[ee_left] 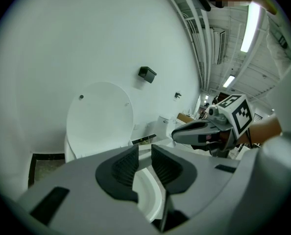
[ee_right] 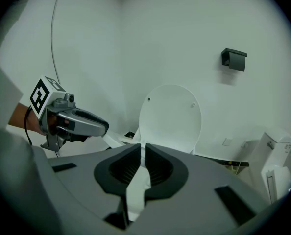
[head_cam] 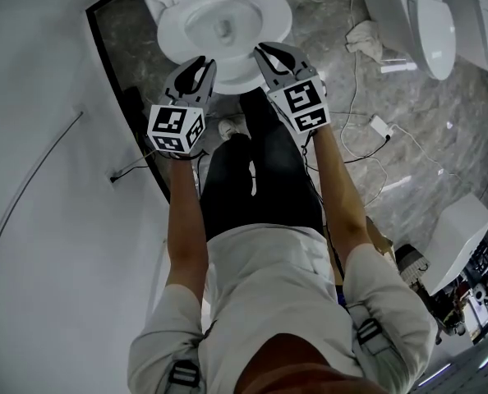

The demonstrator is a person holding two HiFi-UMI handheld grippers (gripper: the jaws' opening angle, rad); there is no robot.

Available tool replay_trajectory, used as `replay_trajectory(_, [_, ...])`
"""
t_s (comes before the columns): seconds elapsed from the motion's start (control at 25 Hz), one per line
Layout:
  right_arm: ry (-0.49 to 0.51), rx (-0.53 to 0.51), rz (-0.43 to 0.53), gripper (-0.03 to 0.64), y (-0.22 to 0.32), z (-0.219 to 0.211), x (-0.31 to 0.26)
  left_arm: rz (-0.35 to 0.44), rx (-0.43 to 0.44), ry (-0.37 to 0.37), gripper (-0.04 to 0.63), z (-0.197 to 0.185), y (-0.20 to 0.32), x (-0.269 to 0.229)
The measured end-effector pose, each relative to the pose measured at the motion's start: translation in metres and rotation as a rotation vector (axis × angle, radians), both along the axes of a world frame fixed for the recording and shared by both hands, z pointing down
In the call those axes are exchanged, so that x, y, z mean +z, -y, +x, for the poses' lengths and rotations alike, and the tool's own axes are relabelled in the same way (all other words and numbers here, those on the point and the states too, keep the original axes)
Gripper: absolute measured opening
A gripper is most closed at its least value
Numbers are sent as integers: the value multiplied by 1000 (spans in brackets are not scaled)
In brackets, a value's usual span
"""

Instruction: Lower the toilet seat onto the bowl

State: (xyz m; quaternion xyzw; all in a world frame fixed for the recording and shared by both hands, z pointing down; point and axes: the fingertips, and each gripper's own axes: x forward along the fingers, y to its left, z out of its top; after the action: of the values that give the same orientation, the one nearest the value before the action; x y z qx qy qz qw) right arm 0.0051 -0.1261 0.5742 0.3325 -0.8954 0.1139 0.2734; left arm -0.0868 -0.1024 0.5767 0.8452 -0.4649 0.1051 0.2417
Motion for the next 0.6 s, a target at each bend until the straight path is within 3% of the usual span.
replay_trajectory(0.6, [-8,28,-45,43,-30,8,31,-38,18,5,92,8,-29,30])
